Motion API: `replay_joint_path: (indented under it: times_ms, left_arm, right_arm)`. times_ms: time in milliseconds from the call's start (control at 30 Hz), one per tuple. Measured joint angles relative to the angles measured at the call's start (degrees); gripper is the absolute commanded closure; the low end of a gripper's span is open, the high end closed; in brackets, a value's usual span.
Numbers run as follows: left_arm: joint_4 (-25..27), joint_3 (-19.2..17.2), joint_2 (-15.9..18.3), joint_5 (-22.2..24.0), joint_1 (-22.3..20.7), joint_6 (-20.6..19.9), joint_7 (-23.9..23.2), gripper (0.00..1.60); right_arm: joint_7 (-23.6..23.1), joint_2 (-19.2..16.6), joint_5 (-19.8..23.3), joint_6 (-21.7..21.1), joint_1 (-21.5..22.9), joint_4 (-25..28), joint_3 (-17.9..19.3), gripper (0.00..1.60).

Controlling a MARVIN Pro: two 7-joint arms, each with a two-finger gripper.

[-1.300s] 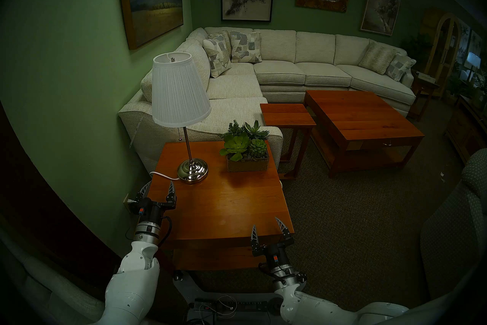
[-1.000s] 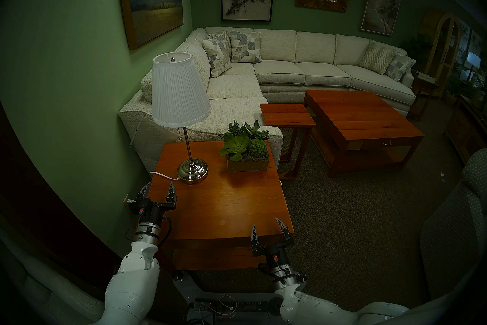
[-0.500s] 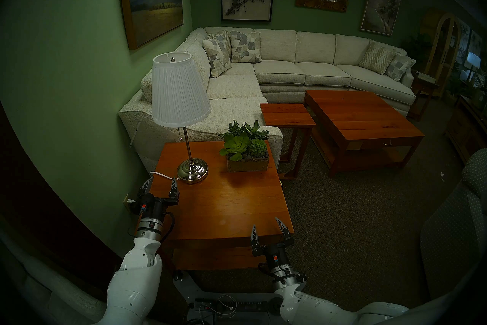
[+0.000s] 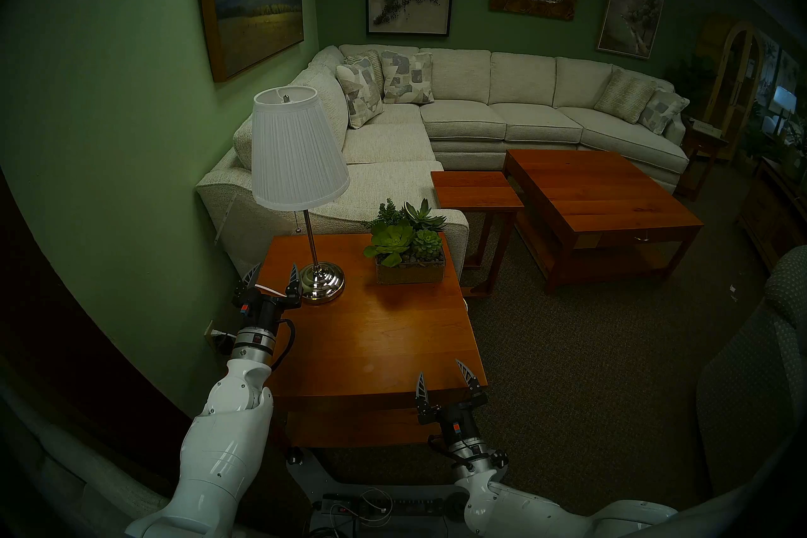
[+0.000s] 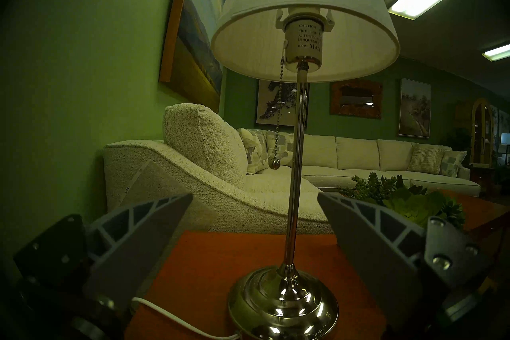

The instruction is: Pull on string to turn on lamp

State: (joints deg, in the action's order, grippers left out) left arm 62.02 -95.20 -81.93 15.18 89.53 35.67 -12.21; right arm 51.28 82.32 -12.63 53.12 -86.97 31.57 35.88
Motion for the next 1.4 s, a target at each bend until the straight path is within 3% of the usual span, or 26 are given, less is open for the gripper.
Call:
replay_joint_path:
  times_ms: [500,1400]
  left_arm:
    - [-2.9,1.9,1.0,-1.3,-6.5,-4.4,3.2,0.0]
    - [-14.7,4.3,1.1,-2.1,-17.4,-0.5,4.4,0.0]
  right_arm:
    - [0.0,0.0,0.0,0.0,0.0,0.0,0.0,0.0]
    - [0.0,0.0,0.0,0.0,0.0,0.0,0.0,0.0]
